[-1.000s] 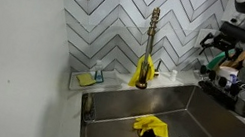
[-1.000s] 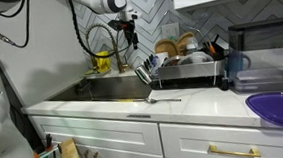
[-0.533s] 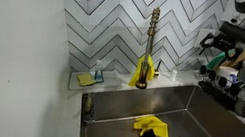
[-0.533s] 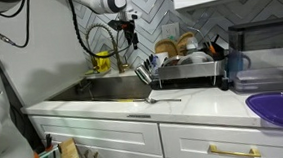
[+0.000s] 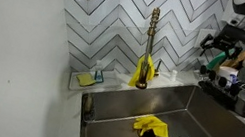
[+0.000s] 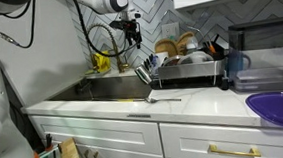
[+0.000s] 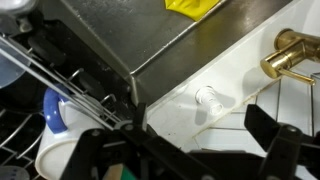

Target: Open the tap, pick up the silver spoon on the counter, rinse it with the running water and then put it back on the counter

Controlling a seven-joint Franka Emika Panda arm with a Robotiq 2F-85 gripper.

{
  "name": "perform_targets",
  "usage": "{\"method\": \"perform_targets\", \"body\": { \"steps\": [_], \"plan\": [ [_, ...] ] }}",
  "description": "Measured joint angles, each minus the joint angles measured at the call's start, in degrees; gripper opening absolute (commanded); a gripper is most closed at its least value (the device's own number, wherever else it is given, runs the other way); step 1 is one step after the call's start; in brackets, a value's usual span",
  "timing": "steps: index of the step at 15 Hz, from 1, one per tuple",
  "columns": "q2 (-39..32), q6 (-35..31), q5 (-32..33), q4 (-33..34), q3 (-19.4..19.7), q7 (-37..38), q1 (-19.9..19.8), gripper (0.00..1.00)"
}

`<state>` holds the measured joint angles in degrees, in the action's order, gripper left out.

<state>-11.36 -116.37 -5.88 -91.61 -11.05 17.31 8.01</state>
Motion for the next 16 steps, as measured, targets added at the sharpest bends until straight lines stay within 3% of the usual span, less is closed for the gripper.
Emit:
{"method": "perform_targets", "body": {
  "steps": [6,16],
  "plan": [
    [-6.46,1.43,7.75,9.53,0.14,-13.63,1.79,1.00],
    [-7.28,-1.04,6.38,10.51,0.14,-16.00,2.10,1.00]
  ]
}}
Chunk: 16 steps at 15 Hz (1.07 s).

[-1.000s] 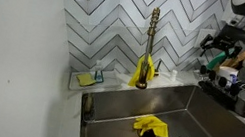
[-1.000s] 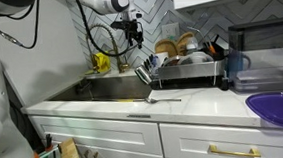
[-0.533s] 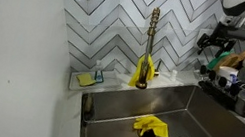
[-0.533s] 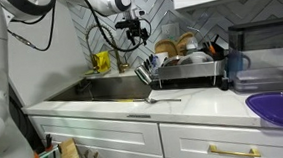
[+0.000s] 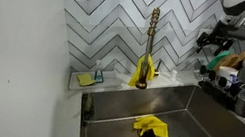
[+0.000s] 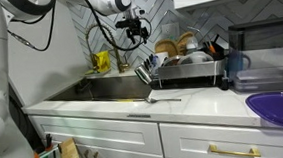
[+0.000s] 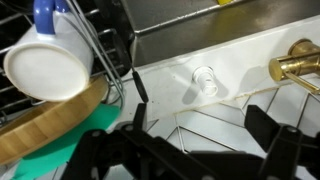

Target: Open the tap, pick up the silver spoon on the counter, rinse it with the running water and then put it back on the counter

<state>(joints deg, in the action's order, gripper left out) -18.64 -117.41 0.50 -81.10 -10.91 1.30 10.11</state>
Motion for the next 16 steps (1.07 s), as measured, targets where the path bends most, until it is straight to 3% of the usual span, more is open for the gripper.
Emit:
{"method": "perform_targets", "body": {
  "steps": [3,7,16],
  "plan": [
    [-1.50,-4.83,-5.83,0.34,-2.44,-5.98,0.44,1.00],
    [-5.04,-4.37,-13.00,1.58,-5.92,-12.20,0.95,1.00],
    [-10.79,0.39,-13.36,6.11,-6.71,-18.10,1.94,1.00]
  ]
}}
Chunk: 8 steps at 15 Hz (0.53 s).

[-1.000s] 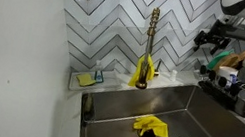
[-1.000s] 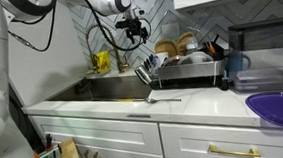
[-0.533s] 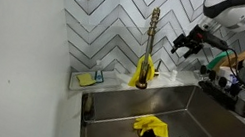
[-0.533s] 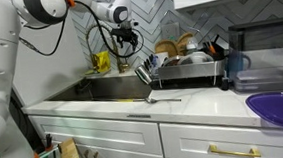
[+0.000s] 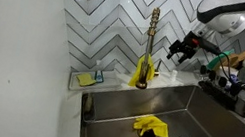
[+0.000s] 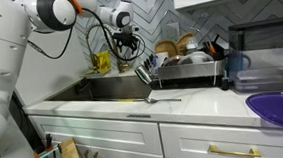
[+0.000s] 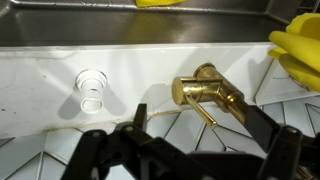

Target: Open the tap, pick up the silver spoon on the counter, rinse it with the running water and then put it back on the counter

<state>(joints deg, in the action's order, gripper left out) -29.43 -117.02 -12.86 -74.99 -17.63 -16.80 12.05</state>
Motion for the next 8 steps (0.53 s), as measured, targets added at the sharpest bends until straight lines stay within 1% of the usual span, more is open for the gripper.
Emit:
{"method": "perform_targets", "body": {
  "steps": [4,8],
  "plan": [
    [-0.63,0.33,0.58,0.49,0.26,0.03,0.37,1.00],
    [-3.12,1.12,1.90,3.27,0.61,0.06,1.60,1.00]
  ]
}}
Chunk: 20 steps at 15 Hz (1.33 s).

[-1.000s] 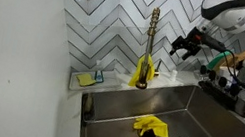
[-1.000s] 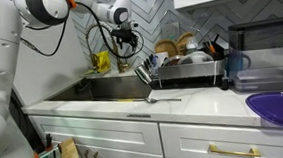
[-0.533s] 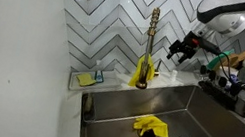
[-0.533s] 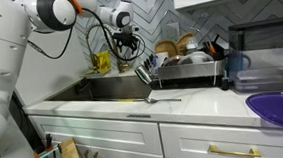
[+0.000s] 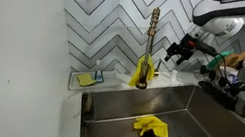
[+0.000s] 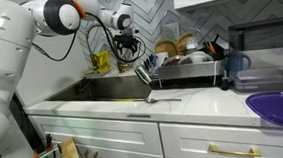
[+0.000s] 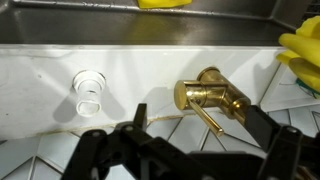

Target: Open the tap, pick up the silver spoon on the counter, rinse it with the running water and then put it back on the counter

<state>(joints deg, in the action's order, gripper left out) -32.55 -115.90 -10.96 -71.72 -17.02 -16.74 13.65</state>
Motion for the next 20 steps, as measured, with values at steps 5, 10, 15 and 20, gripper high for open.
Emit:
{"method": "perform_targets", "body": {
  "steps": [5,10,15,20],
  "plan": [
    [-3.80,0.00,1.69,4.78,0.26,0.00,1.49,1.00],
    [-7.14,0.00,3.36,8.91,0.33,0.06,2.56,1.00],
    [-9.04,0.02,4.85,12.05,0.39,0.13,3.36,1.00],
    [-10.59,1.35,5.84,14.08,0.40,0.13,4.05,1.00]
  ]
}}
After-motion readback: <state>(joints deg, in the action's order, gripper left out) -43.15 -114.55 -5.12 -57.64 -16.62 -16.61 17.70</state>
